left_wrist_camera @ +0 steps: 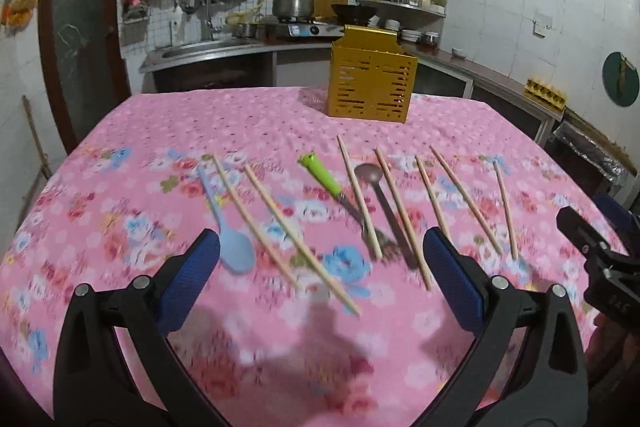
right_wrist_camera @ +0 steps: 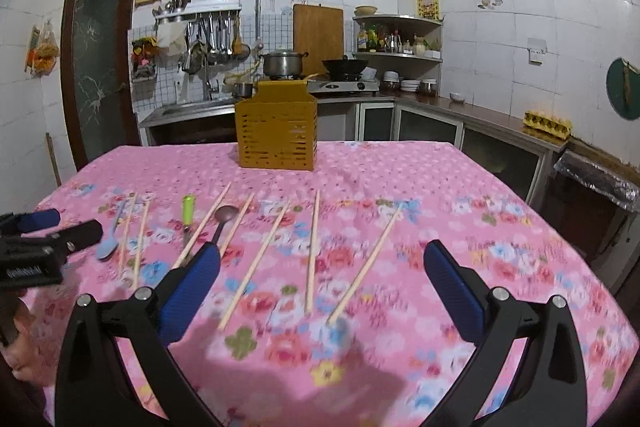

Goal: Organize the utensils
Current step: 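Move left tool to the green frog-handled fork while right tool approaches a wooden chopstick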

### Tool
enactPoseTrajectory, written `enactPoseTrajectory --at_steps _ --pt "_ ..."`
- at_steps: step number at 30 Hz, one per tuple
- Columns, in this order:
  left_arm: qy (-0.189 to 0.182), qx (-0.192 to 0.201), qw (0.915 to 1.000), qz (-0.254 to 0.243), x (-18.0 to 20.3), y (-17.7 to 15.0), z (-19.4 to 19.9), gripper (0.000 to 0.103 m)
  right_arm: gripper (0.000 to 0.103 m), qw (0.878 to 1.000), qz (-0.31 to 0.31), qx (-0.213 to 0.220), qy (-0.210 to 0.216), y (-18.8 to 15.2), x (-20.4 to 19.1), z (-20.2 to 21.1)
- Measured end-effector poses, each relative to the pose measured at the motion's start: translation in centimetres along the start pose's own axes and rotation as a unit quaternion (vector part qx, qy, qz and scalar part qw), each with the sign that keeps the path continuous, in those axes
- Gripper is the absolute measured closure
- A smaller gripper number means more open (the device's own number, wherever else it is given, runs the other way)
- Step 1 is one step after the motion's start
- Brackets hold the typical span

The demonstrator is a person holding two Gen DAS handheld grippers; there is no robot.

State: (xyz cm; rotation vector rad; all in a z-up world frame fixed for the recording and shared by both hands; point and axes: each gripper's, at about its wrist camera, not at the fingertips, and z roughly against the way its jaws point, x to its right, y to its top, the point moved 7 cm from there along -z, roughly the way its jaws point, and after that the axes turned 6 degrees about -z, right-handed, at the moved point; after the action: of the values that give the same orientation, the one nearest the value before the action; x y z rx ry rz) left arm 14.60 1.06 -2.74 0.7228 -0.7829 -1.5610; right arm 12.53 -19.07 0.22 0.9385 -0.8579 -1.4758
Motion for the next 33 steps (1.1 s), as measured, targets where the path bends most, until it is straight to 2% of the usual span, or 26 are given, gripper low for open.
enactPoseTrajectory --at_steps 4,6,11,14,16,25,29,30,33 --pt "0.038 -0.032 0.9985 -0.022 -0.4 2.2 -2.7 0.005 0.004 1.000 0.011 -0.022 -0.006 1.3 -0.2 -2.6" --pt "0.051 -0.035 0.9975 -0.034 -0.4 3.3 -3.8 0.005 0.004 0.999 0.022 -0.030 -0.016 2.2 -0.4 -4.4" --pt "0.040 -0.059 0.9969 -0.033 -0.1 5.8 -7.5 0.005 0.004 0.997 0.034 -0.052 -0.042 3.6 -0.7 -8.9" --pt "0.042 -0.076 0.9955 -0.037 -0.1 6.9 -10.2 0.005 0.004 0.994 0.039 -0.093 -0.048 3.5 -0.9 -12.8" --pt "0.048 -0.089 0.9942 -0.036 -0.2 7.3 -11.7 0.005 0.004 0.992 0.045 -0.105 -0.050 3.5 -1.1 -14.6" --pt "0.030 -0.161 0.9863 0.016 -1.3 7.7 -17.7 0.005 0.004 0.982 0.031 -0.180 -0.054 3.3 -0.8 -22.9" --pt "0.026 -0.169 0.9851 0.024 -1.4 7.0 -18.7 0.006 0.004 0.979 0.034 -0.195 -0.055 2.4 -0.9 -24.7" --pt "0.022 -0.171 0.9847 0.027 -1.5 6.9 -18.8 0.006 0.004 0.978 0.036 -0.198 -0.057 2.2 -0.9 -25.0" --pt "0.011 -0.182 0.9825 0.036 -1.6 6.4 -19.6 0.018 0.004 0.976 0.030 -0.206 -0.056 2.0 -0.4 -25.3"
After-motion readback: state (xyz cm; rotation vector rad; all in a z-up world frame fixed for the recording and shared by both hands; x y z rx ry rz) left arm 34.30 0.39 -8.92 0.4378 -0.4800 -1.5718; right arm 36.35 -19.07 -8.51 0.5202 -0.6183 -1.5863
